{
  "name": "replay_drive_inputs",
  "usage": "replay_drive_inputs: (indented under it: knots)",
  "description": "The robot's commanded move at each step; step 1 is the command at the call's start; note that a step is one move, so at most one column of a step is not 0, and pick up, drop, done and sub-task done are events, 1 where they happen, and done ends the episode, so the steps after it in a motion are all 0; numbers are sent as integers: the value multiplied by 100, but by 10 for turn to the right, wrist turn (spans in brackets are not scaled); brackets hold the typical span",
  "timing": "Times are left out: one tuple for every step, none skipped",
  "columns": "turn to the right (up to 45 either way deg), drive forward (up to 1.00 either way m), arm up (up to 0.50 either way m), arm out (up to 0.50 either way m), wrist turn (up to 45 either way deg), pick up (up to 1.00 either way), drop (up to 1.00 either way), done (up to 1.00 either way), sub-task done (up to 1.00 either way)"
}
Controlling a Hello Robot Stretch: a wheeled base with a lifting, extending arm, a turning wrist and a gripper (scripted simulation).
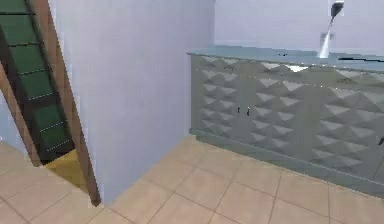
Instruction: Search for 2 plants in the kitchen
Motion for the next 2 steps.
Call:
replay_drive_inputs:
  knots:
    - [-450, 0, 0, 0, 0, 0, 0, 0, 0]
    - [-90, 0, 0, 0, 0, 0, 0, 0, 0]
